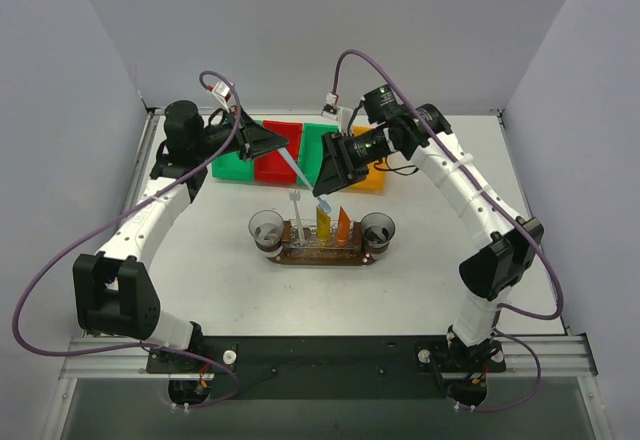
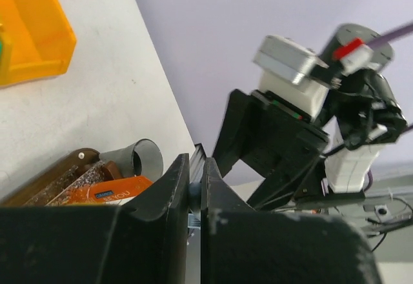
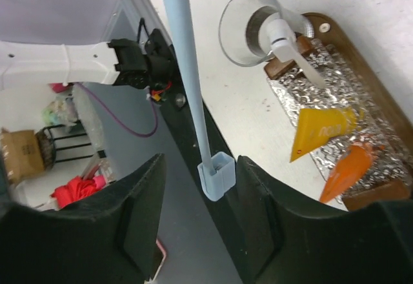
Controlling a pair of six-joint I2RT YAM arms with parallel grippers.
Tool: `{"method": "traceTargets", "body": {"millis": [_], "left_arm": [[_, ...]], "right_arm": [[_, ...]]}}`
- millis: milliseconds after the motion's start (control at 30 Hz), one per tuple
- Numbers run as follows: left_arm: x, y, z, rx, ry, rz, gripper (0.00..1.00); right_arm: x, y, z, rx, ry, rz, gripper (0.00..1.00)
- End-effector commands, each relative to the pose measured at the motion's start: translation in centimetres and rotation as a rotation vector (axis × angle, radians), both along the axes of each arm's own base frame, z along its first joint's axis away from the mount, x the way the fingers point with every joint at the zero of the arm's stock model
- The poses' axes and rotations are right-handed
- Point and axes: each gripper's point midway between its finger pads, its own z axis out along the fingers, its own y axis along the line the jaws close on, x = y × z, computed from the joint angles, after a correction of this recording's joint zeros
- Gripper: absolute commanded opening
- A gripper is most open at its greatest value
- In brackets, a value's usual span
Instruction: Prepare toiletry sets of a toothbrush and toothpaste on the tray
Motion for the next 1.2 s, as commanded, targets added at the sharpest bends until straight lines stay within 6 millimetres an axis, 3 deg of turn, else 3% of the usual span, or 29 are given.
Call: {"method": "traceTargets", "body": {"millis": [0,33,67,133,233,300,500,533,567,633,667,733,800,833,867,933,1067,1167], "left_arm": [[0.6,1.3,-0.9,-0.006,0.131,0.148,0.0],[1.1,1.7,-1.1,-0.007,0.164,0.197,0.0],[0.8,1.9,-1.5,0.003,0.198,0.213,0.0],[0.8,2.1,-1.6,0.006,0.21,0.235,0.0],[0.6,2.5,-2.1,0.02,0.268,0.269,0.0],[0.6,2.6,-2.0,0.015,0.269,0.271,0.0],[0.0,2.6,-0.3,-0.023,0.149,0.264,0.0],[-0.1,2.6,0.0,-0.034,0.128,0.265,0.0],[-0.3,2.6,1.6,-0.066,0.041,0.259,0.0],[-0.5,2.7,2.1,-0.104,-0.024,0.266,0.0],[-0.9,2.9,4.2,-0.146,-0.134,0.263,0.0],[-1.2,3.1,5.5,-0.189,-0.214,0.264,0.0],[-1.7,3.2,7.6,-0.235,-0.306,0.258,0.0],[-2.0,3.2,8.2,-0.256,-0.327,0.255,0.0],[-2.3,3.4,9.6,-0.29,-0.388,0.258,0.0],[-2.9,3.7,11.1,-0.347,-0.427,0.256,0.0],[-3.2,4.0,12.1,-0.447,-0.421,0.272,0.0],[-3.6,3.8,12.3,-0.467,-0.42,0.262,0.0]], "right_arm": [[0.1,-1.8,3.1,-0.02,-0.217,-0.058,0.45],[-0.6,-2.0,3.2,-0.032,-0.257,-0.045,0.5],[0.0,-2.4,2.9,-0.08,-0.316,-0.077,0.52],[-1.3,-2.1,3.2,-0.11,-0.418,-0.043,0.53],[-1.3,-2.3,2.6,-0.168,-0.513,-0.079,0.54],[-0.7,-2.5,0.9,-0.218,-0.549,-0.126,0.54],[-0.1,-3.7,0.5,-0.239,-0.523,-0.269,0.54],[-0.7,-3.4,1.0,-0.206,-0.506,-0.265,0.55],[-0.8,-3.3,1.4,-0.185,-0.497,-0.271,0.56],[-1.3,-3.3,2.3,-0.136,-0.445,-0.313,0.57],[-1.0,-3.3,2.9,-0.104,-0.428,-0.339,0.58],[-0.9,-3.7,3.9,-0.012,-0.309,-0.42,0.58],[0.3,-3.3,6.1,0.127,-0.274,-0.491,0.58],[0.4,-3.9,5.9,0.178,-0.193,-0.556,0.59],[1.0,-3.4,7.9,0.281,-0.225,-0.562,0.6],[1.1,-3.9,9.0,0.348,-0.204,-0.608,0.62],[0.9,-3.8,9.1,0.408,-0.219,-0.604,0.63],[0.6,-3.5,10.5,0.496,-0.256,-0.573,0.64]]}}
